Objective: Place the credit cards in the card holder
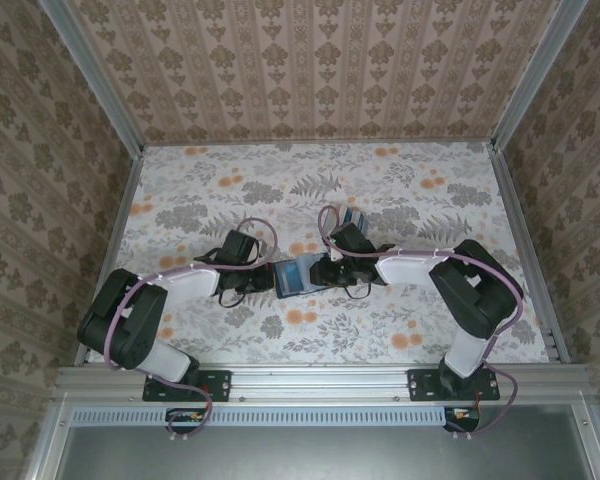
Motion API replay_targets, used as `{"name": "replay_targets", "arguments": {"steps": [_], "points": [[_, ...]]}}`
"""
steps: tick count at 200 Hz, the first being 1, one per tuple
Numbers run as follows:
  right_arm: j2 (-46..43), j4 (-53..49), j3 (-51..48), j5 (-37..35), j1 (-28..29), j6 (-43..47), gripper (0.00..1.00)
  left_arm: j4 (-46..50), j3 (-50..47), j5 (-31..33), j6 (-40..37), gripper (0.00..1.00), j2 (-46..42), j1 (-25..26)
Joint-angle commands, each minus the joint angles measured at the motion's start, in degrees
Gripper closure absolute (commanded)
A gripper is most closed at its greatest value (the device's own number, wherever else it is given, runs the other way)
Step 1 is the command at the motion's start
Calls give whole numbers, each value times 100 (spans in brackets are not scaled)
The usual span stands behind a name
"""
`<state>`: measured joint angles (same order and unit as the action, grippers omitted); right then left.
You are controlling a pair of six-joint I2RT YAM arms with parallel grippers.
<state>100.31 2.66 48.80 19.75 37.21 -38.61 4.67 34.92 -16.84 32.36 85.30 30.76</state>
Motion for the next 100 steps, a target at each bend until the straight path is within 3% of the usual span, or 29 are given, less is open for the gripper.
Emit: {"name": "replay_targets", "arguments": {"steps": [1, 58, 100], "points": [[264, 501, -151, 377, 49, -411, 66, -14, -55, -87, -76, 100, 41, 61], [437, 1264, -169, 834, 49, -781, 70, 113, -45, 29, -63, 100, -184, 57], [436, 1361, -155, 983, 39, -701, 72, 273, -40, -88, 99, 87, -797, -59]]}}
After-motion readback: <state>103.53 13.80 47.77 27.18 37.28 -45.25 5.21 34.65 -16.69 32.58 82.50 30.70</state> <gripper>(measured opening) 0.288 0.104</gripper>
